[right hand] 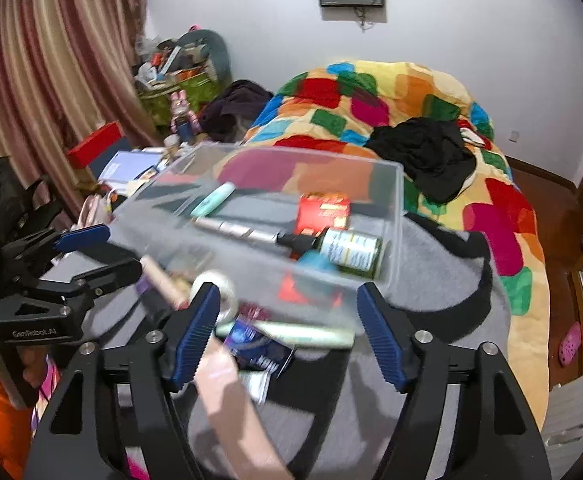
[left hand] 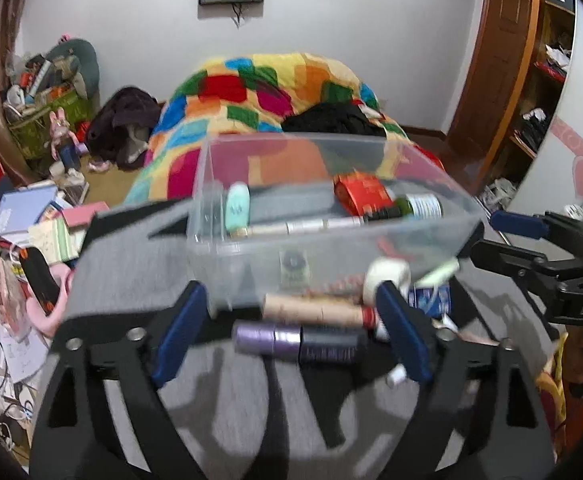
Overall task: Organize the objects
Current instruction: 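Grasp the pink tube with the right tool while the left tool grasps the purple-black stick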
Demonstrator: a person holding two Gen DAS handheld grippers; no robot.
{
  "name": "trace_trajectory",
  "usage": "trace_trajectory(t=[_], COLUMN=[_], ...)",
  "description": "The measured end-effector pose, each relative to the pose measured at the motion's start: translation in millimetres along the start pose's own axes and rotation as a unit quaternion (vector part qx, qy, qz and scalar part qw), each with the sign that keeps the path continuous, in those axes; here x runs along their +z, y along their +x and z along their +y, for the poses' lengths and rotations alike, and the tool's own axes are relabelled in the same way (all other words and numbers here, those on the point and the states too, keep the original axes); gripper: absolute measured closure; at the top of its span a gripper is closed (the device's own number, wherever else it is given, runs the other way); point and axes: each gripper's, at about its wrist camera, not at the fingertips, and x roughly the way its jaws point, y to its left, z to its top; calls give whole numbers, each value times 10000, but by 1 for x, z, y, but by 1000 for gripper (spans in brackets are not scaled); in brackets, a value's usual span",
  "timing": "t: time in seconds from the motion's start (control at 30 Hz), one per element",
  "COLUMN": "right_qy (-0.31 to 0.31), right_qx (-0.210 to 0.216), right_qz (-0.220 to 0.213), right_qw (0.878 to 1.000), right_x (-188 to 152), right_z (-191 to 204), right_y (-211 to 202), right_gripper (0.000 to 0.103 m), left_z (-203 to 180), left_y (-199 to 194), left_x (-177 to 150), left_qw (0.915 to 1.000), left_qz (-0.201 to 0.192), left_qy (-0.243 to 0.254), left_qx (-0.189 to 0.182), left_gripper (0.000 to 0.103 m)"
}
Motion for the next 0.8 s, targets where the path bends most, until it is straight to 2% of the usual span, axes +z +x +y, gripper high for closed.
trace_trajectory(t=[0.23, 0.4, 0.6, 0.67, 0.73, 0.77, 0.8], right_qy=[-434, -576, -476, -429, -426, -434, -424], right_qx=[124, 374, 619, 722, 752, 719, 736], right_qz=[298, 568, 880, 947, 953, 924, 910], right_qw=[9985, 9960, 9931, 9919, 9917, 9922, 9922], right_x=[-30, -47, -57, -59, -62, -64, -65], right_z=[15, 20, 17, 15, 13, 12, 11], right_y=[2, 7, 24, 28, 29, 28, 27], right_gripper=[30, 29, 29, 35, 50, 53, 61], left_z=[-5, 1, 0, -2, -4, -5, -7], left_y=[23, 39, 52, 55, 56, 55, 54], left_x=[-25, -25, -21, -19, -20, -20, -21], left_qw=[9977, 9952, 9935, 9934, 9939, 9942, 9946], left_qz=[612, 912, 1110, 1117, 1077, 1048, 996], left_qy=[265, 83, 109, 147, 212, 233, 263], left_qx=[-151, -344, -245, -205, -133, -103, -99], left_gripper=[9, 9, 5, 5, 5, 5, 9])
